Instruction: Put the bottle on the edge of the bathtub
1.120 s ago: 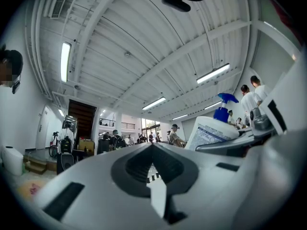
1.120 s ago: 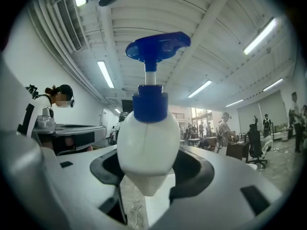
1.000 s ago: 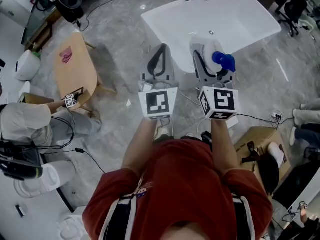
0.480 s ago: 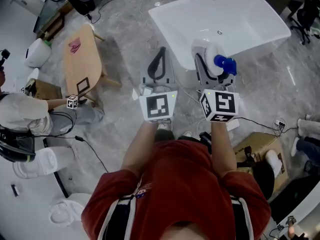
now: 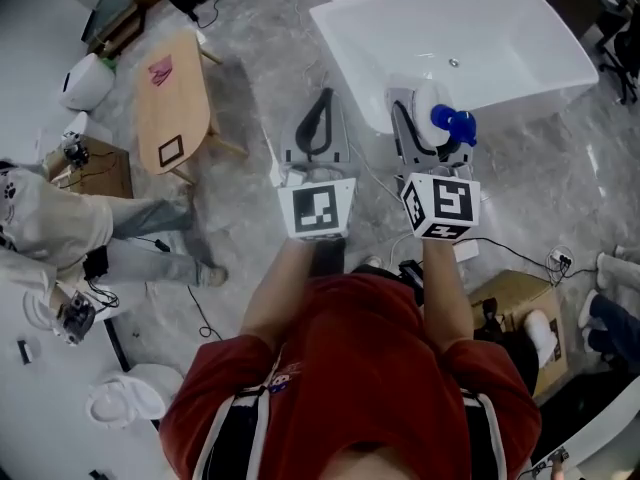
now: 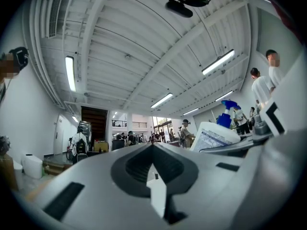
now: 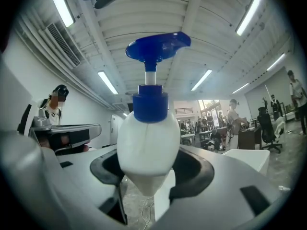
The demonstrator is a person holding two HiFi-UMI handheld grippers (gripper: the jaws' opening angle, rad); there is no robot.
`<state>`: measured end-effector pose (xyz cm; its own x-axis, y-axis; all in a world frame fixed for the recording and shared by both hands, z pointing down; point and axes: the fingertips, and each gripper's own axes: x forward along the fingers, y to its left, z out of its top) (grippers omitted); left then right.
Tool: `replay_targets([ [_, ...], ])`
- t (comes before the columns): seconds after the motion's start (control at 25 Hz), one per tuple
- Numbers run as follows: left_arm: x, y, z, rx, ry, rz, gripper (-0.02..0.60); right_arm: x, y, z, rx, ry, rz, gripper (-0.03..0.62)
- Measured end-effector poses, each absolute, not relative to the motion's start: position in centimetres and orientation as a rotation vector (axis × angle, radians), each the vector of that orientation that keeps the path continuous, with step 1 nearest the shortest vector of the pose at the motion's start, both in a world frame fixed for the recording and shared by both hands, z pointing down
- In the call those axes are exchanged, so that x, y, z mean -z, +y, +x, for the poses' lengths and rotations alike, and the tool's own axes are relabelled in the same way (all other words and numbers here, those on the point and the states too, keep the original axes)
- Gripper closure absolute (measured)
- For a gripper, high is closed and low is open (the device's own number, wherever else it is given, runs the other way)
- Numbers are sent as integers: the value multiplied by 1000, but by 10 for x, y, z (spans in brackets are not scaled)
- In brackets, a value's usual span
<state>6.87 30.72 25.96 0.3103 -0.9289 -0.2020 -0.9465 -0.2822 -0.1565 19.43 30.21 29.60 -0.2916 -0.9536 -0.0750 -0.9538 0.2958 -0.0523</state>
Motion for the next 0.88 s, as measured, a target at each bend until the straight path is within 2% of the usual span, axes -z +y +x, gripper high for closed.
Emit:
replay_targets([
  [0.44, -261, 249, 61, -167, 1703, -2376, 565, -299, 250, 183, -26, 2460, -1856, 326],
  [0.88, -265, 142, 4, -154, 1690, -2414, 565, -302, 146, 119, -22, 2491, -1907, 327],
])
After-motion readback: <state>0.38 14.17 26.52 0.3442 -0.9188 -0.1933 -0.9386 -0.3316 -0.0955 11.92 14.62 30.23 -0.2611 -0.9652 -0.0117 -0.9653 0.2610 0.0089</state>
